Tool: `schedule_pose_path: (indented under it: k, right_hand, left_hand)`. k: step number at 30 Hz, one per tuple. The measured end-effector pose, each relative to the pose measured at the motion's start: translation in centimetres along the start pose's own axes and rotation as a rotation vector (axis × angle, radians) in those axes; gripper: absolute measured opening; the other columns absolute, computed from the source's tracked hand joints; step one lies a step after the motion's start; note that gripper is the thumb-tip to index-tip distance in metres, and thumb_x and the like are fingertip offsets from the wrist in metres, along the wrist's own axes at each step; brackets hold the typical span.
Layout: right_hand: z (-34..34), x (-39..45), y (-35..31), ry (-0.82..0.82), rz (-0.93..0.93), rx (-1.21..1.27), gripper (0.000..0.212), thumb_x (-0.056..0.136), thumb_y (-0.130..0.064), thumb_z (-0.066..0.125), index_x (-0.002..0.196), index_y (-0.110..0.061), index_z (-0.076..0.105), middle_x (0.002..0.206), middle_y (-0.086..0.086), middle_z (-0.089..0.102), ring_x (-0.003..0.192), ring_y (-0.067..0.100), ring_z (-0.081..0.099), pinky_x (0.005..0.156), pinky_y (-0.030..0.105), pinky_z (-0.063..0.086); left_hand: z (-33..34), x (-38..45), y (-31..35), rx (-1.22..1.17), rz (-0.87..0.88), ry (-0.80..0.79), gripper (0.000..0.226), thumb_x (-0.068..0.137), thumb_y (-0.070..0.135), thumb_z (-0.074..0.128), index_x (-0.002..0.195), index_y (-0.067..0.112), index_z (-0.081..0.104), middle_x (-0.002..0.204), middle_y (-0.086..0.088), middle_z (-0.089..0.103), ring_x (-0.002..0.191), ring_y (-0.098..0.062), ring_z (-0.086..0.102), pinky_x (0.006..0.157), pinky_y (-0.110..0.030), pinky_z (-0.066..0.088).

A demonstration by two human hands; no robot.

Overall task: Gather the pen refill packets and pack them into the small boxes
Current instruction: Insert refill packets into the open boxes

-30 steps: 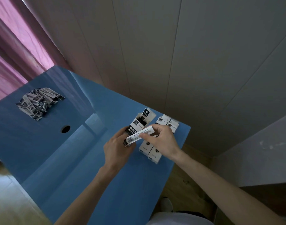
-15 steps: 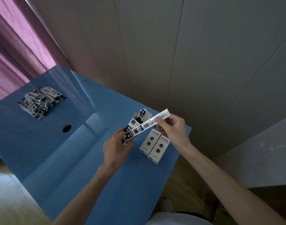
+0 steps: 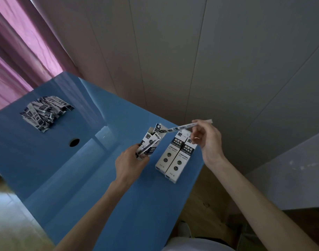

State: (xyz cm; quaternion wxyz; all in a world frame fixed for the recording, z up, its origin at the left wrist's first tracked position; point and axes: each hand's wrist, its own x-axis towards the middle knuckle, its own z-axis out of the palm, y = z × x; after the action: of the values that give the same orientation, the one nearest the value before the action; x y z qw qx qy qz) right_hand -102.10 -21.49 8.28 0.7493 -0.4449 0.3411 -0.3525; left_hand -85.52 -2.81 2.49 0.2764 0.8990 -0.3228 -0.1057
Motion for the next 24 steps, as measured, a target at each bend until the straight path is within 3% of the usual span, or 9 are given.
schedule_pose_path:
  k: [3,6,9,13,16,19,21,24]
  right_hand:
    - [-0.1,0.1,0.0,-0.064,0.1,-0.04,0.036,0.104,-0.038,0.052,0.086,-0.01,0.066,0.063,0.002,0.053,0.056,0.016,0.052,0.056,0.029,0.045]
    - [-0.5,0.2,0.3,-0.121,0.068,-0.099,0.031,0.107,-0.025,0.049,0.089,-0.008,0.068,0.063,0.002,0.053,0.057,0.016,0.05,0.058,0.029,0.043]
    - [-1.3,0.6,0.2,-0.23,0.044,-0.17,0.023,0.105,-0.014,0.051,0.112,-0.004,0.07,0.071,0.007,0.063,0.065,0.018,0.059,0.063,0.029,0.051]
    - [-1.8,1.2,0.1,-0.474,0.043,-0.541,0.02,0.099,-0.011,0.065,0.118,-0.01,0.071,0.091,0.01,0.077,0.081,0.021,0.074,0.073,0.027,0.061]
    - [-1.2,1.7,0.5,-0.524,-0.121,-0.94,0.017,0.095,-0.022,0.073,0.111,-0.021,0.077,0.093,-0.005,0.077,0.09,0.009,0.072,0.082,0.03,0.058]
    - [0.0,2.1,1.0,-0.539,-0.349,-1.237,0.017,0.095,-0.032,0.072,0.111,-0.028,0.076,0.097,-0.015,0.073,0.088,0.003,0.065,0.08,0.03,0.055]
    - [1.0,2.3,1.2,-0.554,-0.455,-1.314,0.016,0.095,-0.035,0.071,0.109,-0.029,0.076,0.099,-0.016,0.072,0.088,0.002,0.063,0.078,0.03,0.054]
    - [2.0,2.6,2.0,-0.574,-0.463,-1.254,0.011,0.093,-0.031,0.074,0.102,-0.027,0.078,0.104,-0.017,0.073,0.092,0.0,0.065,0.081,0.025,0.053]
  left_hand:
    - [0.0,0.1,0.0,0.011,0.001,-0.007,0.012,0.079,0.029,0.065,0.091,0.026,0.064,0.073,0.008,0.065,0.069,-0.016,0.06,0.062,-0.035,0.05]
    - [-0.1,0.2,0.2,0.013,0.001,-0.023,0.013,0.079,0.029,0.065,0.091,0.025,0.065,0.074,0.008,0.066,0.071,-0.017,0.061,0.063,-0.036,0.052]
    - [-0.4,0.2,0.1,0.016,0.006,-0.041,0.012,0.08,0.029,0.066,0.091,0.026,0.065,0.073,0.008,0.066,0.071,-0.019,0.062,0.063,-0.037,0.053]
    - [-0.5,0.4,-0.1,0.04,0.026,-0.065,0.011,0.08,0.03,0.067,0.09,0.026,0.065,0.072,0.007,0.066,0.069,-0.018,0.062,0.062,-0.038,0.053]
    - [-0.5,0.5,-0.1,0.07,0.048,-0.072,0.007,0.081,0.029,0.066,0.086,0.026,0.062,0.068,0.007,0.063,0.064,-0.017,0.059,0.06,-0.035,0.049]
    - [-0.2,0.6,0.1,0.112,0.07,-0.084,0.005,0.081,0.027,0.063,0.084,0.024,0.061,0.067,0.005,0.062,0.064,-0.022,0.059,0.058,-0.036,0.049]
    - [-0.1,0.6,0.4,0.134,0.093,-0.101,0.004,0.082,0.024,0.061,0.085,0.023,0.062,0.07,0.005,0.063,0.065,-0.023,0.058,0.058,-0.036,0.048]
    - [0.1,0.5,0.8,0.161,0.108,-0.117,0.009,0.083,0.024,0.059,0.091,0.023,0.064,0.076,0.005,0.064,0.069,-0.023,0.058,0.059,-0.034,0.047]
